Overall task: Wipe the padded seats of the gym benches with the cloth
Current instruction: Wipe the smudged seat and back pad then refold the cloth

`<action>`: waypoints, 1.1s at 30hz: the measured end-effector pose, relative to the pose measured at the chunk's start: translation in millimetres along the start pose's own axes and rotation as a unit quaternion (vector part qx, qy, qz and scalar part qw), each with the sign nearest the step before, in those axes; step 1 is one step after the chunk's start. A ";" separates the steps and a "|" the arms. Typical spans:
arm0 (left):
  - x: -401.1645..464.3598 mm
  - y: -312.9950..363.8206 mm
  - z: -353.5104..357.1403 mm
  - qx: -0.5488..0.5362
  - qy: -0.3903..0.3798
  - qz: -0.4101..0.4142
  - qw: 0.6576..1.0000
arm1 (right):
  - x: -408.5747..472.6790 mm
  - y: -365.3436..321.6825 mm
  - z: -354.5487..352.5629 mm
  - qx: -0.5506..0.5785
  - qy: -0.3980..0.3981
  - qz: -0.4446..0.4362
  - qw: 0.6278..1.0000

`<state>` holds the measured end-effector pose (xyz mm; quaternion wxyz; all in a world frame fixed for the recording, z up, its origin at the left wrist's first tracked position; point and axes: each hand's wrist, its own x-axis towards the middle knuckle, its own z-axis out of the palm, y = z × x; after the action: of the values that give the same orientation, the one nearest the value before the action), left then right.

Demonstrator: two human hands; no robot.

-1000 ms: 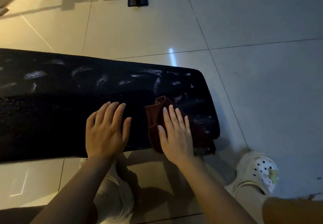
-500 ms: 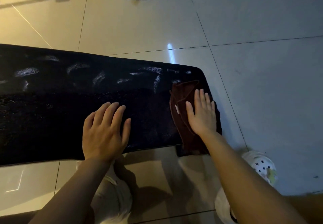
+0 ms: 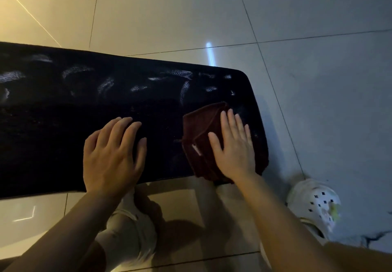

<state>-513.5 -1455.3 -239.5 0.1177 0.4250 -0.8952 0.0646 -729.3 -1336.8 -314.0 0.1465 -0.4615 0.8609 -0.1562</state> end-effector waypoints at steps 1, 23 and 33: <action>-0.2 -0.3 0.2 -0.002 0.005 -0.001 1.000 | 15.6 10.2 -2.4 -0.003 0.001 0.006 1.000; -1.7 -2.0 -3.0 -0.014 -0.014 0.009 1.000 | -28.3 -54.4 7.7 0.026 -0.033 -0.173 0.984; -2.4 -4.0 5.5 -0.010 0.020 0.027 0.999 | 52.3 27.1 -12.2 -0.010 -0.017 -0.068 0.998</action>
<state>-509.8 -1457.2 -245.3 0.1380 0.3981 -0.9044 0.0678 -782.2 -1364.9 -319.5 0.1456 -0.5226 0.8267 -0.1494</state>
